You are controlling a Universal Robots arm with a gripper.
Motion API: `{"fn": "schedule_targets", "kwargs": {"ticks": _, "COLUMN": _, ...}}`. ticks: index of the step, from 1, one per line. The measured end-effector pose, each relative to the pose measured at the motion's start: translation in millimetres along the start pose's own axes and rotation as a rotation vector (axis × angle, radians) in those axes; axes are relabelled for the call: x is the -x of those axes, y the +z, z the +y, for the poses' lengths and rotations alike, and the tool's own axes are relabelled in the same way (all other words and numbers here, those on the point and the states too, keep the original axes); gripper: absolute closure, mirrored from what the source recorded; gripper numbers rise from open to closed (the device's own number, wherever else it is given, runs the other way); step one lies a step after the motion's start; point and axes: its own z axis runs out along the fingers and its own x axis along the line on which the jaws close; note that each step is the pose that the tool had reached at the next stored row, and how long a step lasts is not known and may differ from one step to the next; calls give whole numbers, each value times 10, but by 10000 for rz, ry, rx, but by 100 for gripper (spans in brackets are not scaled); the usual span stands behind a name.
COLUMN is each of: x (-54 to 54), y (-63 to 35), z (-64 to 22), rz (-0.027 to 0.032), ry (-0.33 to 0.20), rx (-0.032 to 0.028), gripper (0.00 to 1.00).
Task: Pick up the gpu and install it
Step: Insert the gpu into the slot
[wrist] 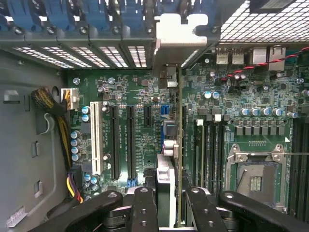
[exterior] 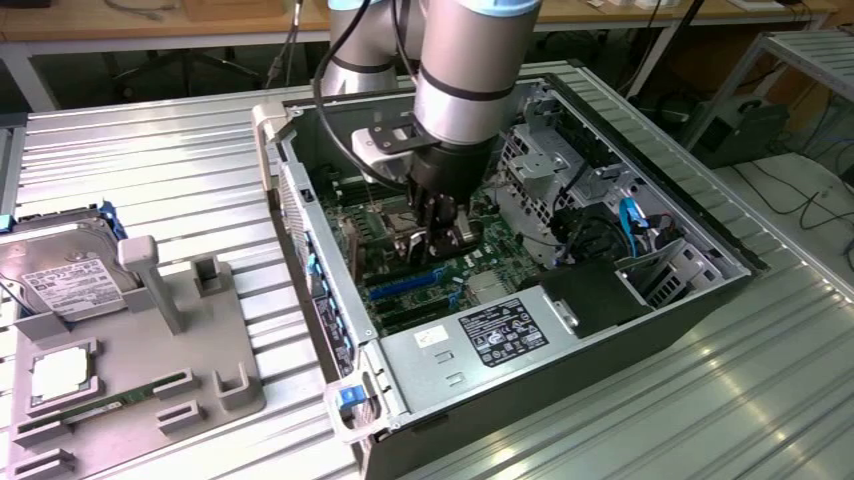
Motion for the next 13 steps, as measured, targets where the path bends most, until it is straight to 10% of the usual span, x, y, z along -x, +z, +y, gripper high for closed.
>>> {"fn": "schedule_targets", "kwargs": {"ticks": 13, "x": 3, "y": 83, "z": 39, "rz": 39, "ry": 166, "rx": 2, "gripper": 72}}
